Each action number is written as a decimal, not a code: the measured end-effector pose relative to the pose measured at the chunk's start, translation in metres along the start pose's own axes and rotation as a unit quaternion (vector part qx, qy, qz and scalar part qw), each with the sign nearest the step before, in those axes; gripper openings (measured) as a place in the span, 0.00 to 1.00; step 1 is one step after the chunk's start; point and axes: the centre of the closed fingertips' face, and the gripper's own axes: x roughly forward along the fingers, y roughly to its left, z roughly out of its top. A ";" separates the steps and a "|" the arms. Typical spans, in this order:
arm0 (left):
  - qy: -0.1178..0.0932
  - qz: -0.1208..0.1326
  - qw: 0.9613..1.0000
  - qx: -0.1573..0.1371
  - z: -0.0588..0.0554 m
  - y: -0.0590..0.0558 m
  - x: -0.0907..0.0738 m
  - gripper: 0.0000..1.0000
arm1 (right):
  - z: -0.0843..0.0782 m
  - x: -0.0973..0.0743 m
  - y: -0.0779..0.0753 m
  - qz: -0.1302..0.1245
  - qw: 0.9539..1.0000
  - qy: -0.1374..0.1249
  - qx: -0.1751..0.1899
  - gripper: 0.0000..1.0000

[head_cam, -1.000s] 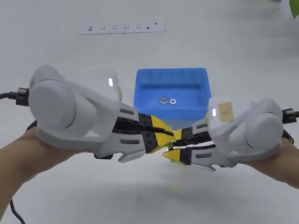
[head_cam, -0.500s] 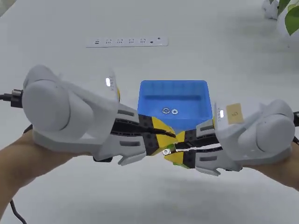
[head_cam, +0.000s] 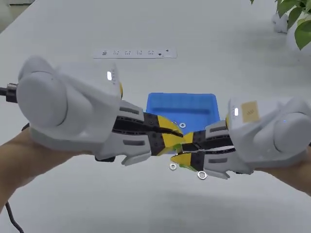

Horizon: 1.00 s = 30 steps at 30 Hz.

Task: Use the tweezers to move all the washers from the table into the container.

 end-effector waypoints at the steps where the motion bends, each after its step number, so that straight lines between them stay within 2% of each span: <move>1: 0.000 0.000 1.000 0.001 0.001 0.001 0.000 0.06 | 0.001 0.000 -0.002 -0.001 1.000 0.000 -0.001 0.11; 8: -0.001 0.004 1.000 0.014 0.007 0.015 0.003 0.06 | 0.004 -0.002 -0.019 -0.007 1.000 0.000 -0.012 0.11; 12: -0.005 0.007 1.000 0.020 0.012 0.027 0.005 0.06 | 0.007 -0.001 -0.032 -0.014 1.000 -0.004 -0.017 0.11; 23: 0.000 0.005 0.999 0.040 0.014 0.063 0.015 0.06 | 0.007 0.005 -0.069 -0.036 0.999 -0.014 -0.012 0.11; 26: 0.001 0.006 0.999 0.038 0.010 0.074 0.018 0.06 | 0.004 0.008 -0.078 -0.040 0.999 -0.013 -0.009 0.11; 30: 0.002 0.012 1.000 0.025 0.000 0.090 0.025 0.06 | -0.006 0.015 -0.094 -0.048 0.999 -0.010 -0.002 0.11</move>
